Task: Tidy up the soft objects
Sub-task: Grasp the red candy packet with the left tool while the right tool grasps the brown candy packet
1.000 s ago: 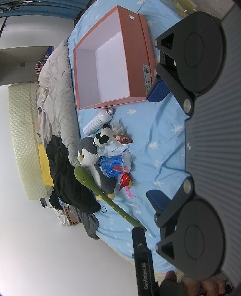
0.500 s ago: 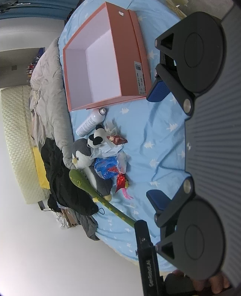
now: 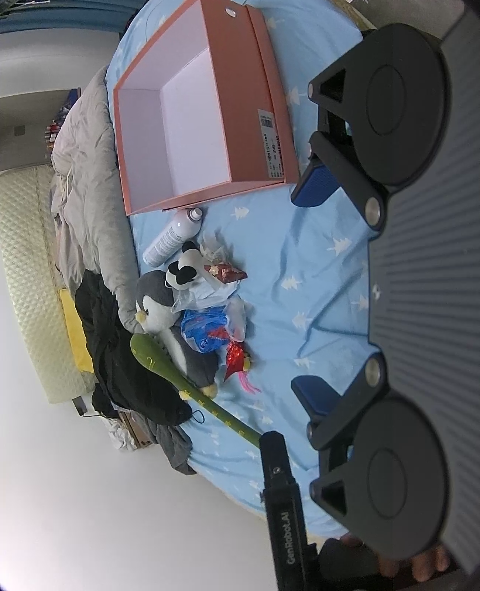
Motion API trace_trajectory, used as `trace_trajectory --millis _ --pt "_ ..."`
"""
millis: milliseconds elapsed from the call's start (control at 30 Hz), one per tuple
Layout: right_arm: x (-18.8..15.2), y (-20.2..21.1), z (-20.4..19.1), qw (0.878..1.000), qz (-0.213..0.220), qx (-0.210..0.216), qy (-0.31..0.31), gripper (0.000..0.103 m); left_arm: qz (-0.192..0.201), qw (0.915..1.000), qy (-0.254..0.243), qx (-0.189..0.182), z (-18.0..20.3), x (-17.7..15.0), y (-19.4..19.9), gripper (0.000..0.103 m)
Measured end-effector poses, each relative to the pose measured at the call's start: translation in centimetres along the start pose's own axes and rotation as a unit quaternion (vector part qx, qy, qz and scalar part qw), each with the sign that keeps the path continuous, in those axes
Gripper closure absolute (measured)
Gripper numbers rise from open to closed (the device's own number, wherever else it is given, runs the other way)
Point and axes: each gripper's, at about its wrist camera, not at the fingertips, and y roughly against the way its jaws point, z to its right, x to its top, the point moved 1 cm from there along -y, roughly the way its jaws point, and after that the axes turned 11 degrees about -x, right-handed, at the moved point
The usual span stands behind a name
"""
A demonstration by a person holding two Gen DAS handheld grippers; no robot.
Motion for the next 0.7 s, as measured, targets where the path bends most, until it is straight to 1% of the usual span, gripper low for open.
trace_trajectory --millis 200,333,600,633,700 --pt "0.1 -1.2 -0.3 1.000 -0.004 0.005 0.001 0.005 -0.003 1.0000 0.006 0.004 -1.2 0.2 -1.4 0.000" --pt "0.5 -2.7 -0.5 1.000 -0.009 0.010 -0.003 0.005 -0.009 0.9998 0.020 -0.005 -2.3 0.6 -2.8 0.000" --pt "1.2 -6.3 -1.9 0.999 -0.014 0.032 0.019 0.006 -0.004 0.9994 0.029 0.018 -5.0 1.8 -5.8 0.000" --pt "1.3 -6.9 -2.2 0.999 -0.015 0.034 0.023 0.007 -0.004 0.9994 0.029 0.019 -5.4 1.9 -6.2 0.000" --pt "1.6 -8.2 -2.8 0.999 -0.017 0.037 0.033 0.021 -0.007 0.9993 0.028 0.022 -6.3 2.2 -7.3 0.000"
